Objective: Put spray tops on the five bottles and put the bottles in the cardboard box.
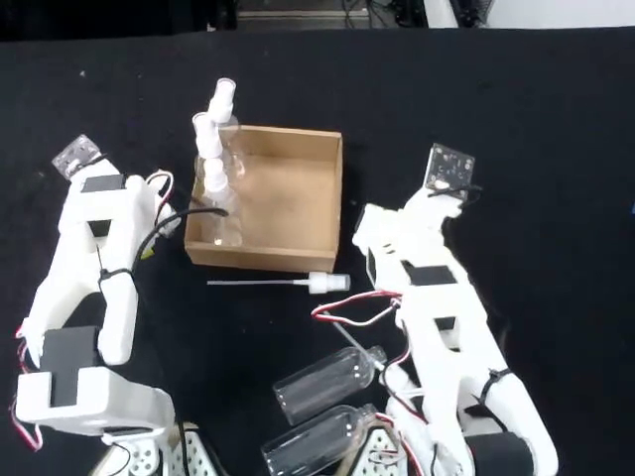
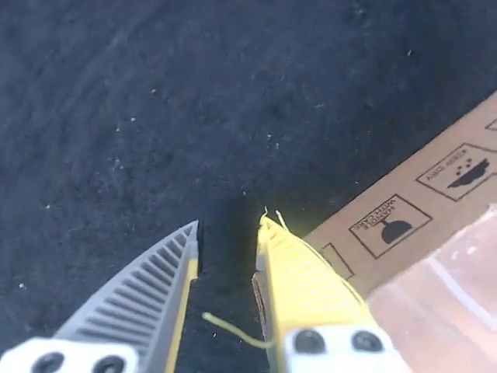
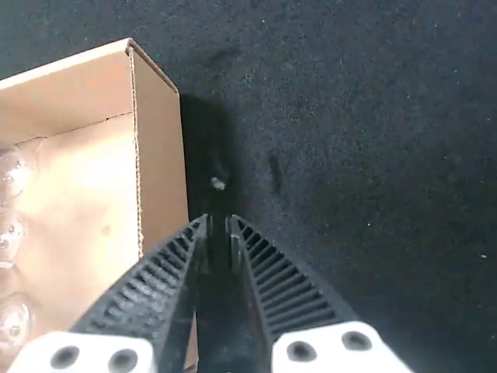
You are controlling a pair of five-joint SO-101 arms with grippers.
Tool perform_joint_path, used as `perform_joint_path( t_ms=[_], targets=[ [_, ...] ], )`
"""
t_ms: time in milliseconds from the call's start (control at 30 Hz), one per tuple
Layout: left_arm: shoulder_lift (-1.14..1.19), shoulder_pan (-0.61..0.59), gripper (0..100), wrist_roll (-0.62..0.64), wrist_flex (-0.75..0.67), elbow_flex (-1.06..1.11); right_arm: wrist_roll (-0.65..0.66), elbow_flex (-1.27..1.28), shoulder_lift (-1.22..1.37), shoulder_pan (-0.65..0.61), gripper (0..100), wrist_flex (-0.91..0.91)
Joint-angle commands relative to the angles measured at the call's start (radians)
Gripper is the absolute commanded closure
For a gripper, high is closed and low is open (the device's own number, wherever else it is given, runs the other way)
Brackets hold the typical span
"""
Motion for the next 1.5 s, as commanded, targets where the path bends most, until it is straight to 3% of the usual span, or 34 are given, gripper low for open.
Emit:
perform_joint_path(
  t_ms=[0, 167, 267, 400, 533, 600, 767, 900, 1100, 1467],
  targets=[
    [-0.012, -0.031, 88, 0.025, 0.011, 0.002, -0.006, -0.064, 0.004, -0.020, 97.2, -0.028],
    [-0.017, -0.120, 88, 0.018, 0.009, 0.004, -0.003, -0.064, 0.004, -0.020, 97.2, -0.028],
    [-0.017, -0.168, 88, -0.084, 0.009, -0.012, -0.003, -0.064, 0.004, -0.020, 97.2, -0.028],
    [-0.006, -0.223, 88, -0.313, -0.002, -0.062, -0.003, -0.062, 0.004, -0.021, 97.0, -0.028],
    [-0.005, -0.211, 88, -0.747, -0.028, -0.091, -0.002, -0.061, 0.004, -0.021, 97.0, -0.028],
    [-0.008, -0.194, 88, -0.907, -0.026, -0.081, -0.002, -0.061, 0.004, -0.021, 97.0, -0.028],
    [-0.017, -0.134, 88, -1.063, -0.029, -0.012, -0.002, -0.061, 0.004, -0.021, 97.0, -0.028],
    [-0.041, -0.061, 88, -1.120, -0.074, 0.076, -0.002, -0.059, 0.004, -0.021, 97.0, -0.028],
    [-0.181, -0.056, 88, -1.123, -0.209, 0.237, -0.002, -0.061, 0.004, -0.020, 97.0, -0.028],
    [-0.264, -0.061, 88, -1.069, -0.216, 0.277, -0.002, -0.059, 0.004, -0.021, 97.0, -0.028]
  ],
)
